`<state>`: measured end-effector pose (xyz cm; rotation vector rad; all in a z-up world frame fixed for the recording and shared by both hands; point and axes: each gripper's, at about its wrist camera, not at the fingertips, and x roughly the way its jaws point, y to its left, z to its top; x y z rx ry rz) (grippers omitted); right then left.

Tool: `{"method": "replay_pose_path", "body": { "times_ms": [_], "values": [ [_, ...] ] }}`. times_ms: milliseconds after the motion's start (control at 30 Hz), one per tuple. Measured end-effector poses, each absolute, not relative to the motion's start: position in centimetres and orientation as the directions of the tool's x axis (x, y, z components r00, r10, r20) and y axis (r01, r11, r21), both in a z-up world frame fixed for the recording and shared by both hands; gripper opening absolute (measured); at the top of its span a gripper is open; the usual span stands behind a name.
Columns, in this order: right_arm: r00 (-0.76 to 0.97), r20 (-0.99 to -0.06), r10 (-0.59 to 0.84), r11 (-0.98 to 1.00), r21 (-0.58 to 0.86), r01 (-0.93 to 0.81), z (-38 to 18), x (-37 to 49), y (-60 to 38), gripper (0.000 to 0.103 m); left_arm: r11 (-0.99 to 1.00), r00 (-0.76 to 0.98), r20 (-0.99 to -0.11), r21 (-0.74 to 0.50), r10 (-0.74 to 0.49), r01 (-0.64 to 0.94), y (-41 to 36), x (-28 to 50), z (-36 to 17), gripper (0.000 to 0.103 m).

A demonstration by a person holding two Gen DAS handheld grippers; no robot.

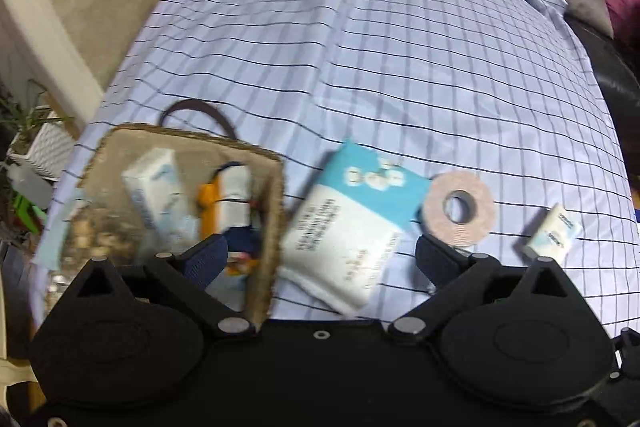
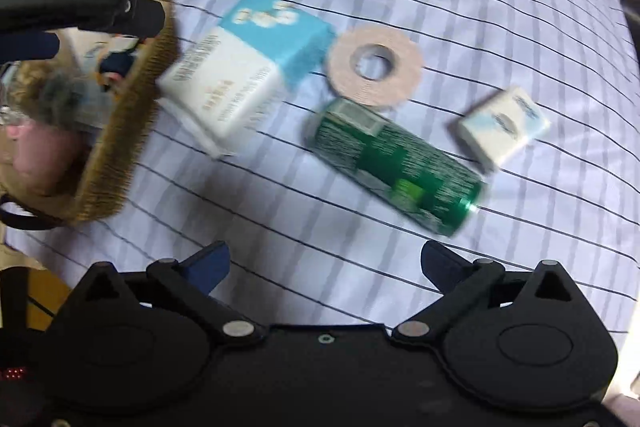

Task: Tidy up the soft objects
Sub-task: 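Withdraw both tools from the basket back toward the item pile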

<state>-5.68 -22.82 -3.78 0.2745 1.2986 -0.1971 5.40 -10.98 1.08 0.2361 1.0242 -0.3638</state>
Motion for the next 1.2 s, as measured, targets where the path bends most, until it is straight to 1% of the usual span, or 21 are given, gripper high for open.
{"method": "replay_pose_path", "body": {
  "times_ms": [100,367,533,767,900,1000,1067,1200],
  "values": [
    [0.248,-0.969,-0.015,0.939,0.072,0.336,-4.4,-6.3,-24.2,0.102,0.913,0.444,-0.875,0.006,-0.192,0.407,-12.7,5.6,0.4,0.098],
    [0.212,-0.976,0.049,0.896,0.136,0.422,-5.8,-6.5,-27.4,0.102,0.907,0.391,-0.908,0.03,-0.151,0.42,-15.9,5.9,-1.9,0.098],
    [0.198,-0.98,0.034,0.889,0.121,0.442,-6.0,-6.2,-27.3,0.102,0.903,0.377,-0.916,0.041,-0.138,0.428,-16.1,5.6,-2.8,0.098],
    [0.167,-0.985,0.054,0.883,0.125,0.453,-6.6,-6.2,-27.5,0.102,0.902,0.375,-0.918,0.048,-0.129,0.429,-16.1,5.6,-3.1,0.098],
    [0.191,-0.981,0.02,0.865,0.112,0.489,-5.4,-6.3,-29.0,0.102,0.907,0.371,-0.92,0.046,-0.125,0.418,-16.0,6.0,-3.2,0.098],
    [0.217,-0.976,0.01,0.828,0.13,0.546,-4.4,-6.1,-31.0,0.102,0.907,0.382,-0.918,0.065,-0.11,0.417,-16.1,6.0,-3.3,0.098],
    [0.225,-0.974,0.0,0.803,0.134,0.581,-4.0,-5.7,-32.2,0.102,0.908,0.37,-0.922,0.057,-0.111,0.415,-16.0,6.1,-3.5,0.098],
    [0.203,-0.977,-0.071,0.781,0.073,0.621,-4.2,-3.6,-33.9,0.101,0.909,0.343,-0.932,0.035,-0.121,0.416,-15.9,6.2,-3.9,0.098]
  ]
}}
